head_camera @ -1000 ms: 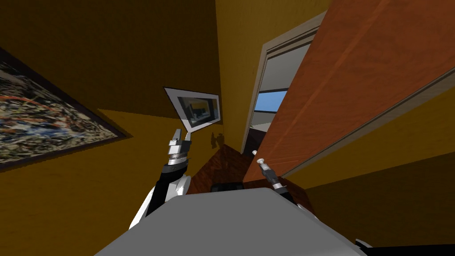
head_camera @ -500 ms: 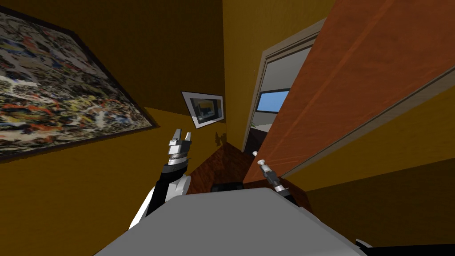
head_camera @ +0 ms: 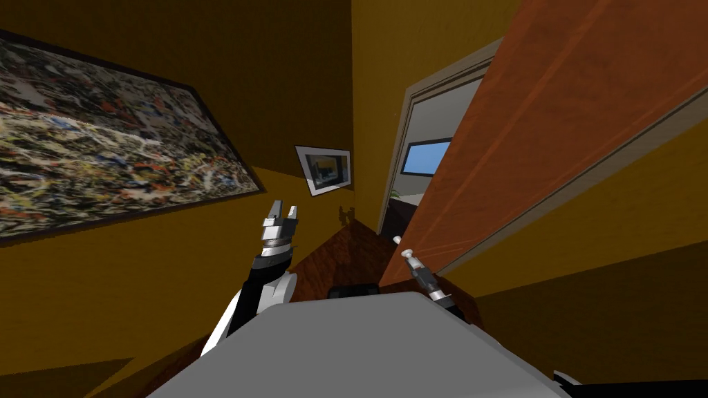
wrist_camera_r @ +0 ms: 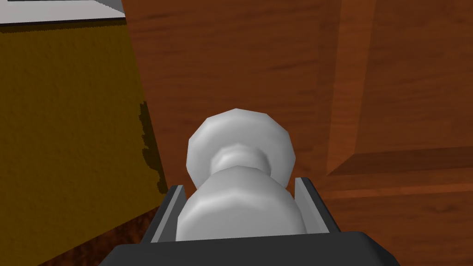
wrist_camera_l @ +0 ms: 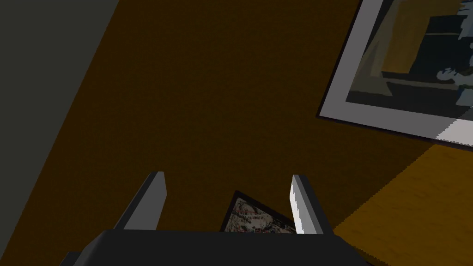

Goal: Pull the door open

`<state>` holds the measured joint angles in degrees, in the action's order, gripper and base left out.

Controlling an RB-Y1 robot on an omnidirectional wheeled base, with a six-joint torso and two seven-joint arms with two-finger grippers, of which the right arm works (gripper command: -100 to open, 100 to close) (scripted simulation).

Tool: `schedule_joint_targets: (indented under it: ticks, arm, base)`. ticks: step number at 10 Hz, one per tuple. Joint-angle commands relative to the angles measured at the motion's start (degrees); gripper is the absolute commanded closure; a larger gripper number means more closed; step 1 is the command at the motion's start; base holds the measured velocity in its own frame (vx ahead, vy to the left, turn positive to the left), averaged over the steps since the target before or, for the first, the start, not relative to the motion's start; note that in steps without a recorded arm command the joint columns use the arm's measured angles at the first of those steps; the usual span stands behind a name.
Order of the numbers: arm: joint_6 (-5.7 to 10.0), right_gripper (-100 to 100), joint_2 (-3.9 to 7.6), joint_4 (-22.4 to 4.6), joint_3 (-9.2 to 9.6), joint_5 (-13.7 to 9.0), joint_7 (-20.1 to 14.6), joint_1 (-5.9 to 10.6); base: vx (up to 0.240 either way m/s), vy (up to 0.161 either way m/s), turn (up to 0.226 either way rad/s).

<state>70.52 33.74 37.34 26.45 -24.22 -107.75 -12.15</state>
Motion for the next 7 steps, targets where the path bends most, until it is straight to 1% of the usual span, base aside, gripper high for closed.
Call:
schedule_joint_targets:
  ticks: [1, 5, 7]
  arm:
    - [0.78, 100, 0.06, -0.5, 0.20, 0.1, -0.3, 0.03]
    - [2.68, 100, 0.26, -2.2, 0.71, 0.3, -1.0, 0.14]
    - [3.67, 100, 0.37, -3.1, 0.97, 0.4, -1.4, 0.21]
  base:
    - [-0.189, -0.069, 0.189]
    - [-0.199, -0.090, 0.166]
    - [-0.245, -0.069, 0.170]
